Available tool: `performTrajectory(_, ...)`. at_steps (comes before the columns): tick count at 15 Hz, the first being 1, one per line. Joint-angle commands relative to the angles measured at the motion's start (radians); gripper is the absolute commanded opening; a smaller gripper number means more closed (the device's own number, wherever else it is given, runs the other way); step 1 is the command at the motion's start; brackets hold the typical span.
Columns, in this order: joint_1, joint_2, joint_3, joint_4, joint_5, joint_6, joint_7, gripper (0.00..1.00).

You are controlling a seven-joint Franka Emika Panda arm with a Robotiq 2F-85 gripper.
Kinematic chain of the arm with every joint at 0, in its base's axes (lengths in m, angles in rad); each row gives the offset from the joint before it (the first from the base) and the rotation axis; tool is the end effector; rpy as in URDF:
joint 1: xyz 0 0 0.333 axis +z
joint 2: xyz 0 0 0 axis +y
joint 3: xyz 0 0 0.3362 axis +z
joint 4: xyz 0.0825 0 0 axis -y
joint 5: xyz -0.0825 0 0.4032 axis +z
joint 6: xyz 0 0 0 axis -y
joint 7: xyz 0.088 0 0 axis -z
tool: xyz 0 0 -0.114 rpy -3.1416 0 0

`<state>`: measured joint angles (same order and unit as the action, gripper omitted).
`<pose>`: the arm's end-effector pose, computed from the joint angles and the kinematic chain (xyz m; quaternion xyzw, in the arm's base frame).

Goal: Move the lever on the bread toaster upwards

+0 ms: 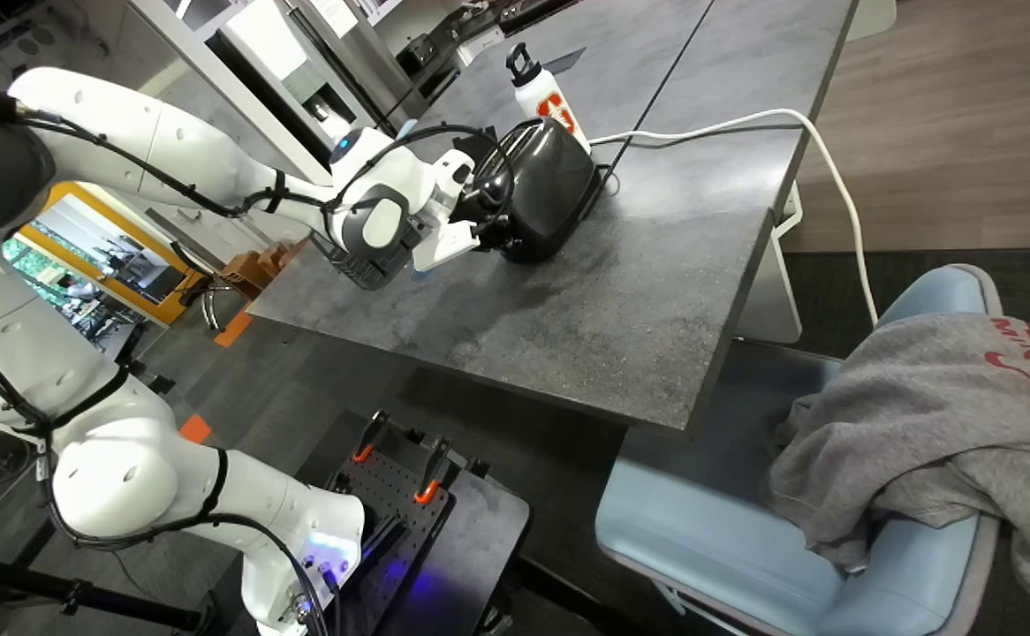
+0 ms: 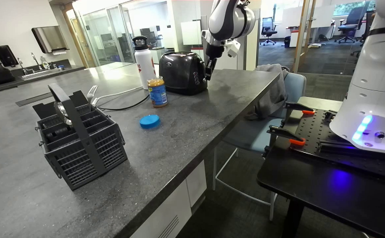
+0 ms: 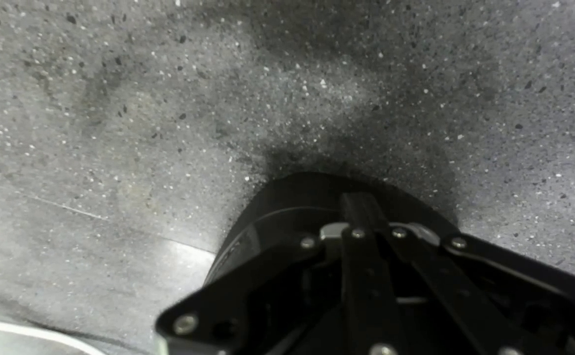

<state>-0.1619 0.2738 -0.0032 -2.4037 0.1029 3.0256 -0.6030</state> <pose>0.5372 -0.0973 0.2334 0.9708 0.1657 0.1657 0.0516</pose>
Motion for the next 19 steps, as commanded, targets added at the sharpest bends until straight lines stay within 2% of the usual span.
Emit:
performTrajectory(1, 0.005, -0.090, -0.012, -0.064, -0.008, -0.008, 0.004, 0.00)
performTrajectory(5, 0.015, -0.221, -0.060, -0.155, -0.058, -0.022, 0.011, 0.00)
performTrajectory(10, 0.002, -0.417, -0.049, -0.276, -0.027, 0.006, -0.038, 0.00)
performTrajectory(15, 0.065, -0.547, -0.076, -0.334, 0.041, 0.001, -0.085, 0.00)
performTrajectory(19, 0.115, -0.597, -0.104, -0.361, 0.055, 0.005, -0.087, 0.00)
